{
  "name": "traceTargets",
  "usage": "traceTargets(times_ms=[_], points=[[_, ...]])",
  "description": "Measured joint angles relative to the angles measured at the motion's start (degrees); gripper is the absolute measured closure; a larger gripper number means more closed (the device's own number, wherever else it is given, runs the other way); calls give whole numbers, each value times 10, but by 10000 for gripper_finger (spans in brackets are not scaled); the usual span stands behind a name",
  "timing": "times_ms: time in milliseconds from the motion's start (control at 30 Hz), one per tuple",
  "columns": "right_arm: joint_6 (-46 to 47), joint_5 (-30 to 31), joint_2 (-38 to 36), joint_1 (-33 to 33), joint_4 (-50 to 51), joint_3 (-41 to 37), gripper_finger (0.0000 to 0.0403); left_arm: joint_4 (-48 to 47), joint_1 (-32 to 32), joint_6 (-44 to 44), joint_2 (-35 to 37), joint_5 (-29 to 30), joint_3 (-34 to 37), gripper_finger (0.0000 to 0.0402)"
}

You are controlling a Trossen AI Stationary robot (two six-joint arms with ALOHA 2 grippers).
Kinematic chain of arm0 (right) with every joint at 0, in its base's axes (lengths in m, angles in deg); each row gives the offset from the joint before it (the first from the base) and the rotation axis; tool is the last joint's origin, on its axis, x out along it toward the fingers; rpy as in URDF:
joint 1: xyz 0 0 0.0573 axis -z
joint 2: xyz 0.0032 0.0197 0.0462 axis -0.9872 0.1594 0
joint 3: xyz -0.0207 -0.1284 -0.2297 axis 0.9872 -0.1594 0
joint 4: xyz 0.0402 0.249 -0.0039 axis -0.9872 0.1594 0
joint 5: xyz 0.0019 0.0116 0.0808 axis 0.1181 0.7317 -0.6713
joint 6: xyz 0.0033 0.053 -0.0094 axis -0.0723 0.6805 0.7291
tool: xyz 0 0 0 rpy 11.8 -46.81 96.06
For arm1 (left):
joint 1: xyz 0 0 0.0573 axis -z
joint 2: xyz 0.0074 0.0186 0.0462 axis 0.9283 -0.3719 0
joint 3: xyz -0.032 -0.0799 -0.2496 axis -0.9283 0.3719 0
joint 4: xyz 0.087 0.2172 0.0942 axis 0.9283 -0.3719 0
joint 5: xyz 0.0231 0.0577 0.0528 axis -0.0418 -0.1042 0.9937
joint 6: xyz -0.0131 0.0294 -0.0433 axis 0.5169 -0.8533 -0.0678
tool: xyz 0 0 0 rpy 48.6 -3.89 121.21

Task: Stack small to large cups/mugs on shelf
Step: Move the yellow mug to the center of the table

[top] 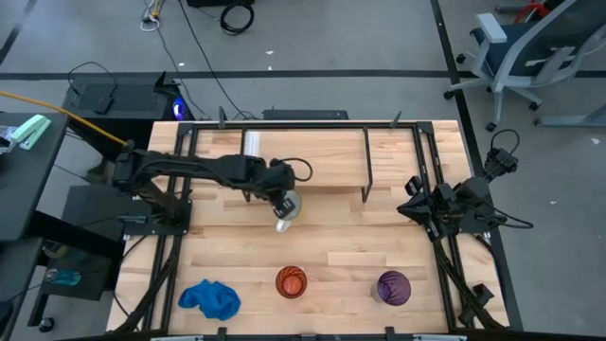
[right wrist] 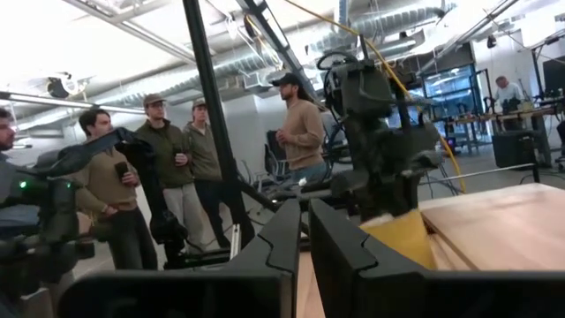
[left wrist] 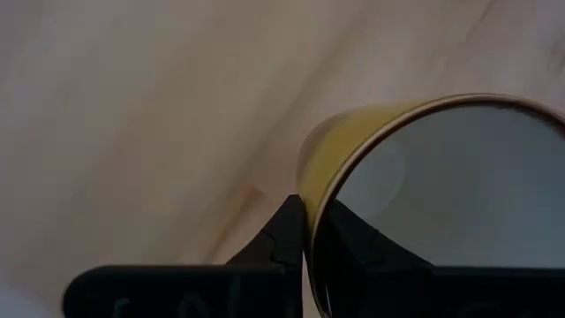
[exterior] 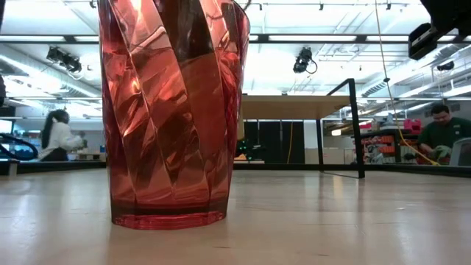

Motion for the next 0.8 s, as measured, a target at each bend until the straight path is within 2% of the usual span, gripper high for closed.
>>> traceTargets(times_ms=[167, 367, 800], points=[[1, 0, 0, 0, 1, 0, 369, 17, 1, 31, -28, -32, 0, 375], [2, 0, 0, 0, 1, 0, 369, 20, 1, 99, -42, -37, 0, 375], [15, 0, 4, 0, 14, 0, 369, 34, 26, 113, -91, -53, -3, 375]])
